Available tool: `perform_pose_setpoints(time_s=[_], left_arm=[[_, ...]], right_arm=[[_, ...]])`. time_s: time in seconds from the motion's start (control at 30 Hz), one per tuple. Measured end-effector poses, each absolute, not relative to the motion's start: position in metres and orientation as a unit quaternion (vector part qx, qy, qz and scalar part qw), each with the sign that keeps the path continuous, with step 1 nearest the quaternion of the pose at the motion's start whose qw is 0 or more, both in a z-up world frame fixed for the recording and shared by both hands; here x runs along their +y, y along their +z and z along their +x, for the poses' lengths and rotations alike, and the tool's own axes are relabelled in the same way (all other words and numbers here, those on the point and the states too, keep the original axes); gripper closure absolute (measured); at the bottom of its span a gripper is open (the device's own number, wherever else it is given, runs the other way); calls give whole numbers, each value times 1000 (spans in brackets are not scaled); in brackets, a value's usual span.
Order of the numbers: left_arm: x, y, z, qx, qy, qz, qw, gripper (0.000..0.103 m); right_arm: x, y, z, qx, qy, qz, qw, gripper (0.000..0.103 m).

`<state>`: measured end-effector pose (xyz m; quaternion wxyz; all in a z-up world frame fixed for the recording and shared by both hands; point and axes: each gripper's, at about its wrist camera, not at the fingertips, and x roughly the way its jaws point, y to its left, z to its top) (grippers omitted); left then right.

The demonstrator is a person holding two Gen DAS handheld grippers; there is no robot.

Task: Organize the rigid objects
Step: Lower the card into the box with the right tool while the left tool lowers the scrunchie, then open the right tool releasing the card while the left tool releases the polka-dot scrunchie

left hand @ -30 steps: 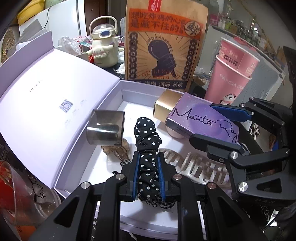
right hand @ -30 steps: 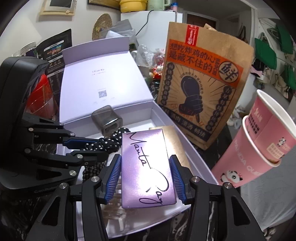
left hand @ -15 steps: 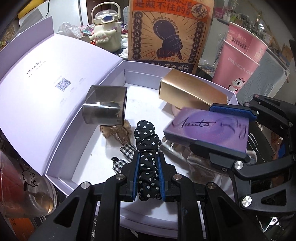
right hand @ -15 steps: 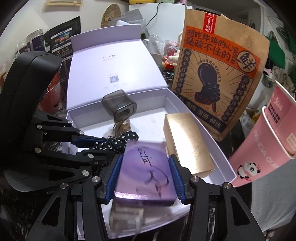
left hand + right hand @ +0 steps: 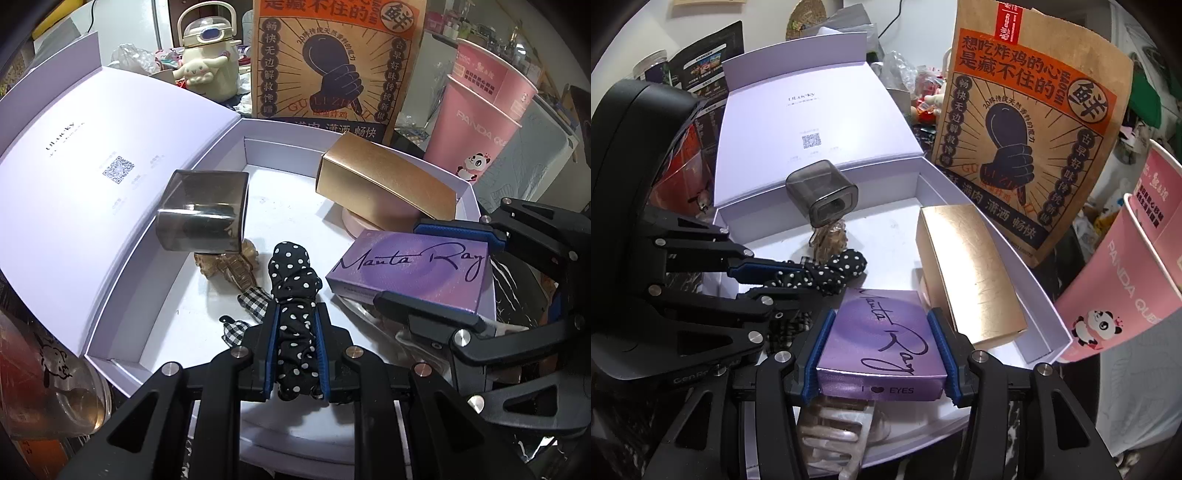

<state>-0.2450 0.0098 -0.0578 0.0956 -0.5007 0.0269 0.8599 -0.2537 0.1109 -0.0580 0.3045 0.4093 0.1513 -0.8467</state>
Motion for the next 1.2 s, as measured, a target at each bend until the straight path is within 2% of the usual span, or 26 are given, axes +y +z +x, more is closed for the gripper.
perform_pose_setpoints(time_s=[0.3, 0.47, 0.7, 0.77, 0.93, 1.0, 1.2], left_arm=[[14, -57, -247, 33, 860, -500, 95, 85], [13, -57, -249, 28, 861, -500, 95, 85], [14, -55, -247, 31, 858, -504, 96, 84], [14, -55, -247, 34, 855, -509, 92, 75], [6, -50, -244, 21, 861, -503, 77, 22], [3, -48, -243, 12, 862, -501, 80, 19], [4, -39, -238, 17, 867, -492, 76, 19]], right_arm=[[114, -58, -254, 156, -851, 408, 293, 51], [118, -58, -253, 154, -855, 407, 283, 41], [119, -51, -249, 152, -860, 402, 276, 41], [119, -49, -248, 151, -861, 401, 274, 41], [125, -45, -244, 148, -865, 398, 267, 40], [130, -42, -244, 144, -867, 397, 263, 40], [134, -38, -242, 139, -871, 395, 255, 40]])
